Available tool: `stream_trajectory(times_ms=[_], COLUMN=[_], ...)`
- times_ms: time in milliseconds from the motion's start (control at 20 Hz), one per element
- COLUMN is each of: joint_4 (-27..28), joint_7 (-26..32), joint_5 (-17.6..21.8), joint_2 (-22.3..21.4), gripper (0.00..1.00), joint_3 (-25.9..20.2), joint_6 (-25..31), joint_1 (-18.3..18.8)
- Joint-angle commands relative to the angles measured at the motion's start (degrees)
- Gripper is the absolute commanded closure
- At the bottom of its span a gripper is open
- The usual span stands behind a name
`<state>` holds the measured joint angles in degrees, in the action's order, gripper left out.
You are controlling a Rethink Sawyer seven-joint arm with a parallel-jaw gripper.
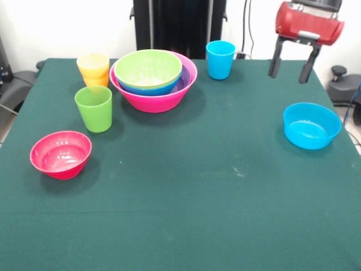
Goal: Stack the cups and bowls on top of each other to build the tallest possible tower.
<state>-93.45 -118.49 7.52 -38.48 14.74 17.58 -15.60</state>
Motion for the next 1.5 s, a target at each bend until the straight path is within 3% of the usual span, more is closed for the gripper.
stream_trajectory(times_ms=[50,350,550,850,1000,1250,1500], joint_4=[3.06,4.07,7.38,8.28,6.17,1.05,-0.89], joint_7=[0.58,1.34,0.43,-0.97,0.2,7.37,9.72], joint_5=[-0.49,0.82,2.05,1.8,1.64,3.39,6.62], joint_2=[0.92,1.08,3.6,4.6,3.29,-1.21,-0.77], gripper=[0.0,0.0,0.0,0.0,0.0,0.0,0.0], joint_3=[-11.23,-12.57,-9.36,-8.13,-10.91,-19.39,-22.59], joint_6=[0.15,2.56,5.9,6.1,4.44,3.36,1.36], joint_1=[8.08,10.26,8.01,6.33,7.26,12.18,16.05])
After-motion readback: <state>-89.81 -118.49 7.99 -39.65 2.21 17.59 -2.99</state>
